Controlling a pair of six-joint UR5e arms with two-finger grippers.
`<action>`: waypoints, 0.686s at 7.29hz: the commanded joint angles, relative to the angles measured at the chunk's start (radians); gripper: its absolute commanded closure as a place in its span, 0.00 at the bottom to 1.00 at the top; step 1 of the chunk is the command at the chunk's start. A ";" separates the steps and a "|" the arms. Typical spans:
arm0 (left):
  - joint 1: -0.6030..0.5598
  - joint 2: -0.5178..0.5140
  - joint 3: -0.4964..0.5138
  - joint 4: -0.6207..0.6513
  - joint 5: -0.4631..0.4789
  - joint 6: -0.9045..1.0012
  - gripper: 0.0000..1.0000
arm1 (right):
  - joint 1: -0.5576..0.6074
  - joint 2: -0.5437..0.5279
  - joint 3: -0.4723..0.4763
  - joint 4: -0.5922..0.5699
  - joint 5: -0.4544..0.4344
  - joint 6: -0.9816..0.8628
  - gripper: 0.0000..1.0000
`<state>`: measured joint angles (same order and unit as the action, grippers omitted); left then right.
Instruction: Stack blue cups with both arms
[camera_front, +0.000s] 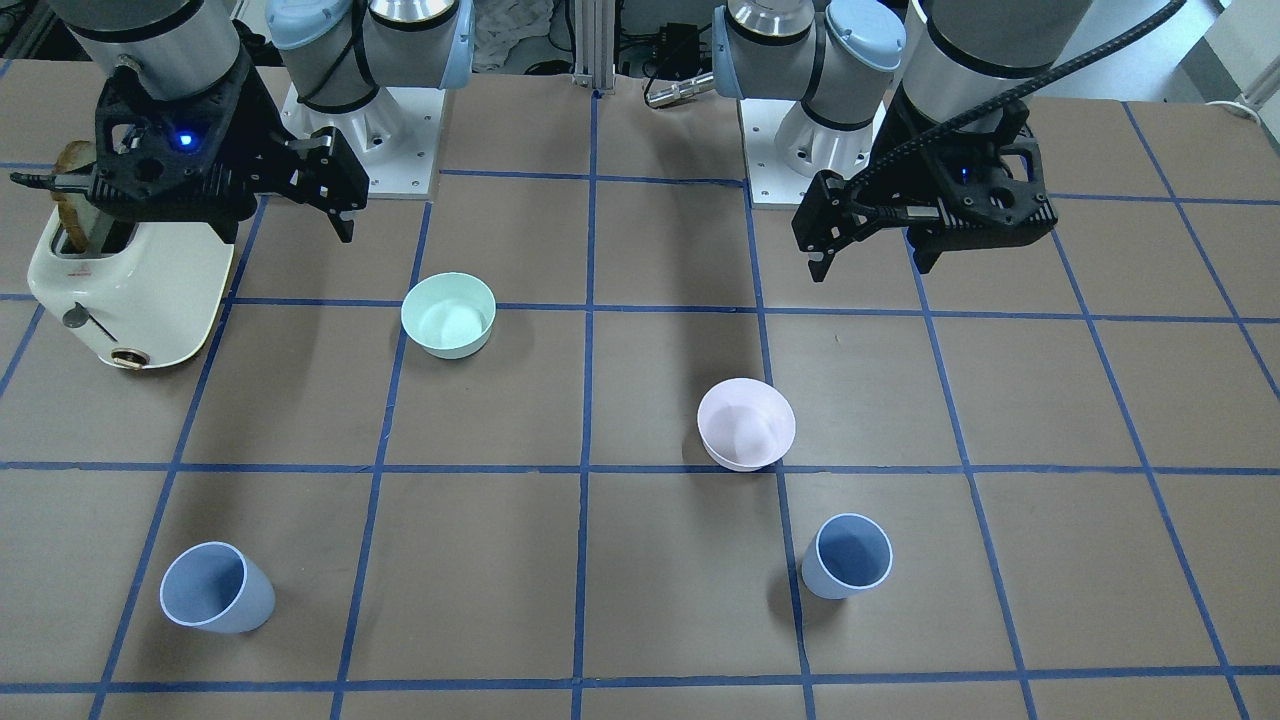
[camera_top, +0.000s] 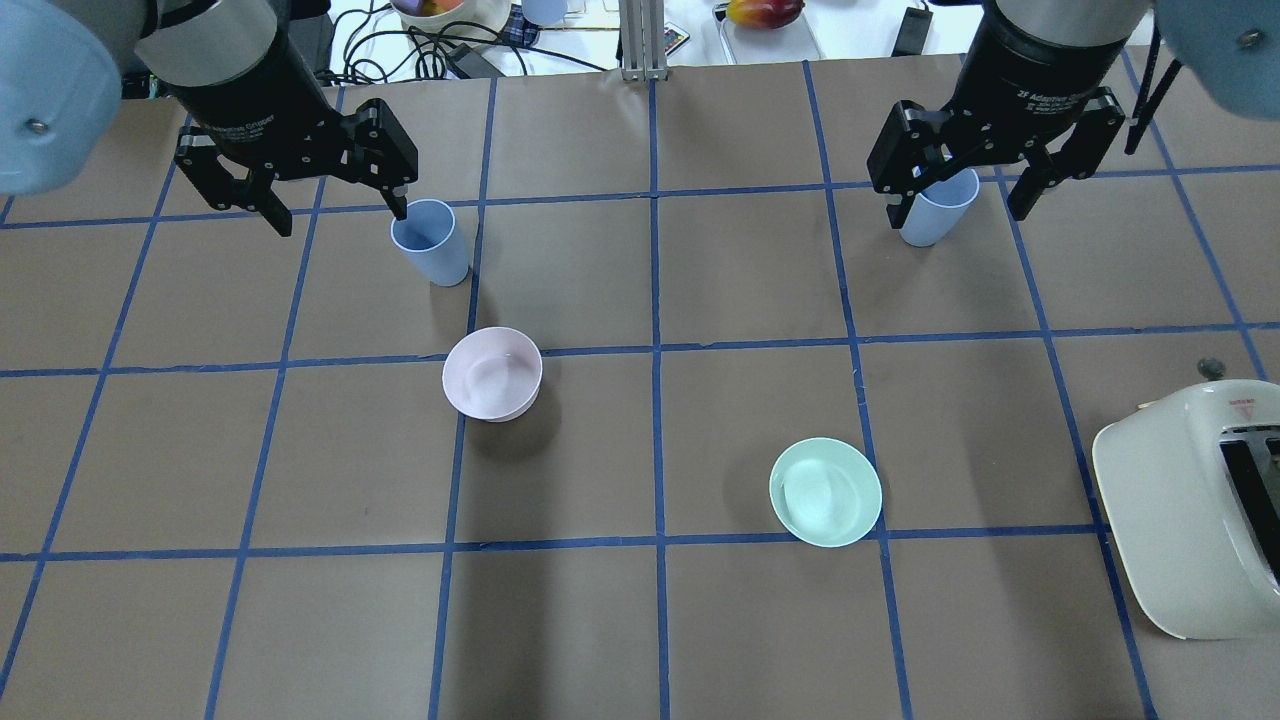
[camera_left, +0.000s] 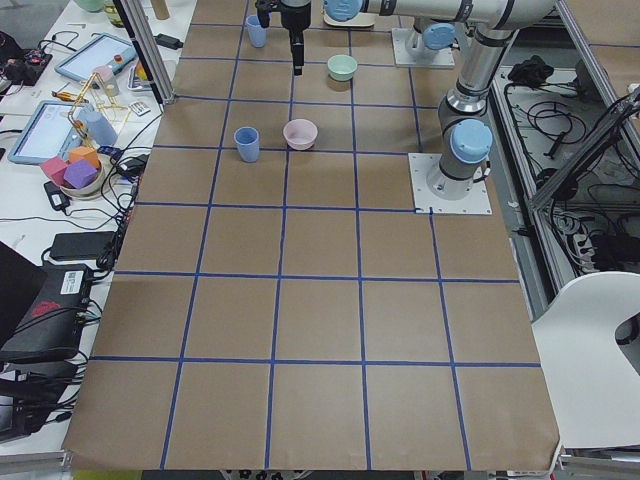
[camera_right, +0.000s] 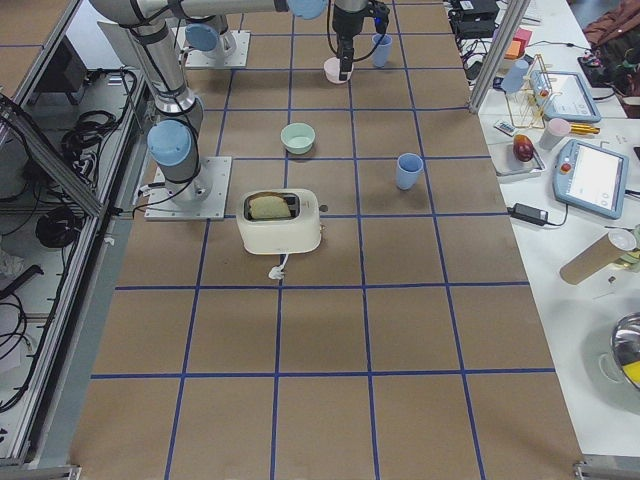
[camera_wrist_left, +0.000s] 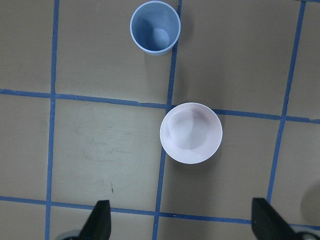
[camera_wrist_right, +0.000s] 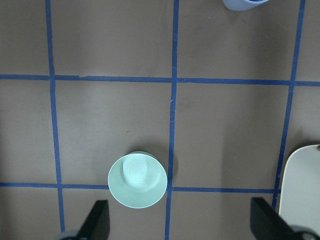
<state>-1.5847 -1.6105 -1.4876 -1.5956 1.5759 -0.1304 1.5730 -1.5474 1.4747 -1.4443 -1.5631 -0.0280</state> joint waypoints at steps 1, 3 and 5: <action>0.006 -0.006 0.010 -0.003 -0.002 0.000 0.00 | 0.002 0.003 0.001 0.001 0.000 0.002 0.00; 0.011 -0.026 0.017 -0.004 -0.001 0.006 0.00 | 0.001 0.001 0.001 0.005 0.000 0.002 0.00; 0.015 -0.077 0.023 0.006 -0.002 0.047 0.00 | 0.004 0.003 0.001 0.004 0.002 -0.001 0.00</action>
<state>-1.5713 -1.6543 -1.4702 -1.5979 1.5748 -0.0996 1.5754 -1.5452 1.4757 -1.4400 -1.5622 -0.0273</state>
